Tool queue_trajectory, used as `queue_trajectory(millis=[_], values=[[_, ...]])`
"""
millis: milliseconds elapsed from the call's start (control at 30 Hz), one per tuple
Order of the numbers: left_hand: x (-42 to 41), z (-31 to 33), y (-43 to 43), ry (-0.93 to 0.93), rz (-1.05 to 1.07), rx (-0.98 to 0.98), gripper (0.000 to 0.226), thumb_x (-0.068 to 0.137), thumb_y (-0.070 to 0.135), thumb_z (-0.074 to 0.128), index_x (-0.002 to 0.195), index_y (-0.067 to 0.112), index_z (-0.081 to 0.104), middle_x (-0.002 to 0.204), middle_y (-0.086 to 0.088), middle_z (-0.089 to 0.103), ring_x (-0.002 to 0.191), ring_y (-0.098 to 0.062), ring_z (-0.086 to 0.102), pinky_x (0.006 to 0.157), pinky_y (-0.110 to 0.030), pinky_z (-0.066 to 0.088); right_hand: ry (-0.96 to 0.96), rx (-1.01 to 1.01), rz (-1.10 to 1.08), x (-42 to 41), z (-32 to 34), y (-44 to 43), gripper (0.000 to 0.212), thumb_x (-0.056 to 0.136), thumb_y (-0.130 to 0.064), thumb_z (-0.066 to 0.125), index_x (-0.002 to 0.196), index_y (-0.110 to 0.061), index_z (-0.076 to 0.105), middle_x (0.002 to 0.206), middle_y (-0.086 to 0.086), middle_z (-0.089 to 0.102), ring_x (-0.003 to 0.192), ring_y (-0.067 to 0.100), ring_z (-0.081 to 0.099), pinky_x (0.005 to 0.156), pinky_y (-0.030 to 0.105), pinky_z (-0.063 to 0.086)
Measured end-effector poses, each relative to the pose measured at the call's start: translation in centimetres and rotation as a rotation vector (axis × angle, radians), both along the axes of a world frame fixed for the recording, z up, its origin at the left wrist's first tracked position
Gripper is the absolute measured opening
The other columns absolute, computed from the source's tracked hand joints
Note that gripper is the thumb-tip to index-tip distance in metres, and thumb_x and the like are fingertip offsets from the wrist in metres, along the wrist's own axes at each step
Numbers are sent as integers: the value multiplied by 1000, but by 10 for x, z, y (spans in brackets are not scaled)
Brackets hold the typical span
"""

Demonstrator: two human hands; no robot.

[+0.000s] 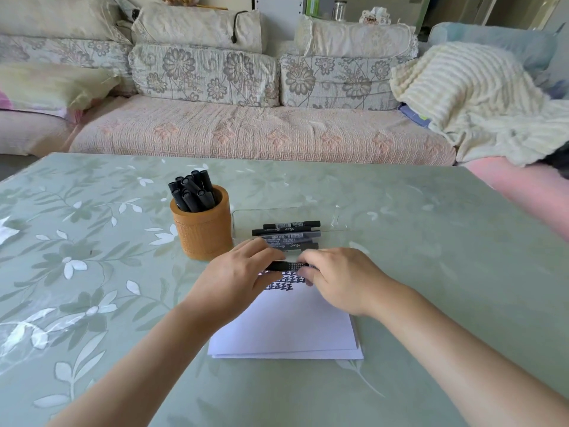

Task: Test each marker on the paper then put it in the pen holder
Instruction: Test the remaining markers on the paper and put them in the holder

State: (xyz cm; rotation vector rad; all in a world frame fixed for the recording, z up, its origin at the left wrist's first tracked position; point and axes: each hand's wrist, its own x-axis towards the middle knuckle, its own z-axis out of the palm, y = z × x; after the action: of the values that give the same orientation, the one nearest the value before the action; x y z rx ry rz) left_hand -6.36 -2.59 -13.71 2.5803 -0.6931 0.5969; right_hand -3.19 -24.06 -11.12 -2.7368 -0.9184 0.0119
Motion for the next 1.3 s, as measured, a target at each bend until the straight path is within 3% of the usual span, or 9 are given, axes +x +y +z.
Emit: queue_trajectory(millis=[133, 267, 433, 567, 733, 967, 1033, 1167, 1300], values=[[3, 2, 3, -2, -9, 28, 31, 96, 42, 46, 106, 23, 67, 88, 10, 57, 80, -12, 55, 60, -33, 50, -2, 62, 12, 0, -3, -2, 25, 103, -39, 43, 112, -23, 59, 98, -1, 67, 90, 26, 57, 72, 35, 40], [4, 8, 3, 64, 20, -10, 25, 95, 40, 49, 101, 25, 68, 84, 12, 56, 76, -10, 54, 59, -32, 47, -266, 52, 103, 6, -1, -5, 21, 99, -35, 52, 111, -22, 64, 93, -5, 68, 81, 25, 62, 59, 32, 38], [4, 14, 5, 261, 21, -120, 23, 98, 36, 49, 96, 23, 68, 81, 10, 58, 77, -9, 53, 66, -23, 41, -464, 12, 168, 9, 2, -4, 31, 95, -39, 39, 92, -21, 65, 68, -6, 51, 59, 20, 50, 51, 26, 28], [0, 21, 9, 449, 43, -126, 20, 99, 30, 49, 91, 24, 66, 75, 7, 59, 74, -6, 51, 62, -19, 38, -535, 26, 204, 9, -2, 1, 20, 95, -35, 51, 89, -21, 63, 67, -5, 47, 59, 19, 42, 53, 27, 27], [-3, 23, 16, 491, 66, -120, 20, 100, 28, 46, 92, 26, 64, 77, 11, 58, 70, -1, 50, 63, -13, 38, -443, 117, 206, 9, -4, 7, 20, 94, -36, 52, 94, -21, 66, 67, -8, 47, 61, 16, 39, 52, 26, 31], [-2, 17, 31, 55, -8, 144, 41, 96, 42, 37, 93, 14, 68, 78, 5, 58, 69, -14, 54, 57, -24, 41, 13, 198, 83, 7, -6, 20, 21, 99, -43, 51, 105, -30, 66, 64, -16, 53, 66, 9, 47, 62, 25, 38], [-5, 16, 32, 111, 14, 81, 33, 99, 37, 41, 93, 16, 66, 79, 5, 57, 70, -12, 53, 58, -25, 41, -60, 201, 108, 8, -6, 21, 22, 98, -43, 51, 108, -30, 66, 75, -12, 63, 73, 13, 56, 64, 30, 44], [-7, 12, 42, 508, 108, -70, 34, 100, 29, 44, 68, 32, 55, 67, 8, 51, 63, -8, 47, 57, -20, 34, -394, 98, 201, 13, -10, 19, 16, 87, -30, 67, 102, -26, 70, 72, -9, 57, 67, 16, 52, 53, 23, 31], [-8, 2, 72, 467, 249, -53, 22, 98, 35, 49, 87, 29, 67, 82, 6, 58, 77, -15, 54, 70, -31, 46, -266, 167, 90, 18, -9, 6, 24, 91, -39, 56, 109, -28, 68, 83, -9, 65, 76, 20, 62, 59, 32, 47]])
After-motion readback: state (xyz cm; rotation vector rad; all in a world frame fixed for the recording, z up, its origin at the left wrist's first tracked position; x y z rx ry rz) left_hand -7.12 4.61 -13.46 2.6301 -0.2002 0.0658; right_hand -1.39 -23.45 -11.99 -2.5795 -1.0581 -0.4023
